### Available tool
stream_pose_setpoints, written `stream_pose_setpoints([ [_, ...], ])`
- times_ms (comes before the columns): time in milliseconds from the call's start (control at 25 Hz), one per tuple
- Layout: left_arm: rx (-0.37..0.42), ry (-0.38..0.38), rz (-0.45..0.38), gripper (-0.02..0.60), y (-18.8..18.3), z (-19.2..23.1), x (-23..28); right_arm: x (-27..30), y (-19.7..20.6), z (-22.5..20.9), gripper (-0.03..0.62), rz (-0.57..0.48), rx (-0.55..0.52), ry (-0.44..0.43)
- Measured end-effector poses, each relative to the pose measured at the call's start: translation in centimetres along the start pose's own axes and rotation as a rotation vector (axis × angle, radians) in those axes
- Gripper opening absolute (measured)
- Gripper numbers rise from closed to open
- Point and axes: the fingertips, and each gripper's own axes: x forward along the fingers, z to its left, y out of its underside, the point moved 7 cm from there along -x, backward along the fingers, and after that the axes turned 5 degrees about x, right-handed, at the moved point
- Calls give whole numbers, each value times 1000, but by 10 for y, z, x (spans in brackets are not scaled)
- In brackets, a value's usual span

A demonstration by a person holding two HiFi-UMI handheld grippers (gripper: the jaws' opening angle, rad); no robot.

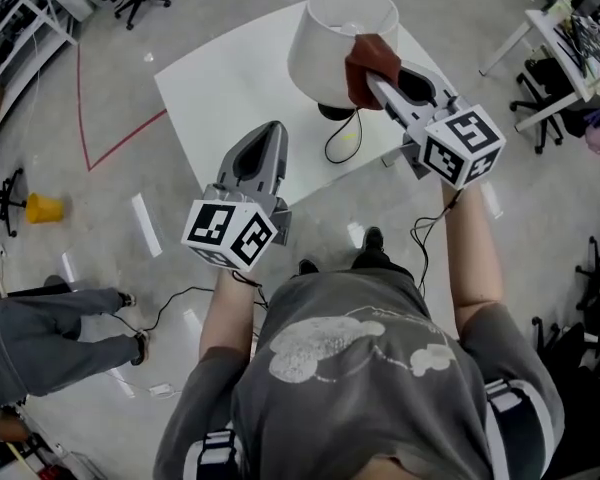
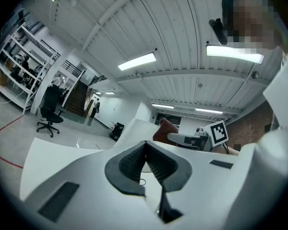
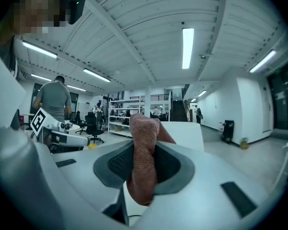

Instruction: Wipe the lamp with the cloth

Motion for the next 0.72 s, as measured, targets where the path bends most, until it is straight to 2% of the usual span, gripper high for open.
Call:
stream_pose_setpoints([
  [400, -24, -41, 54, 8, 13, 8, -2, 24, 71, 16, 97, 147, 82, -55],
  [720, -41, -104, 102, 8, 28, 1, 28, 32, 94, 13, 97, 138, 132, -194],
])
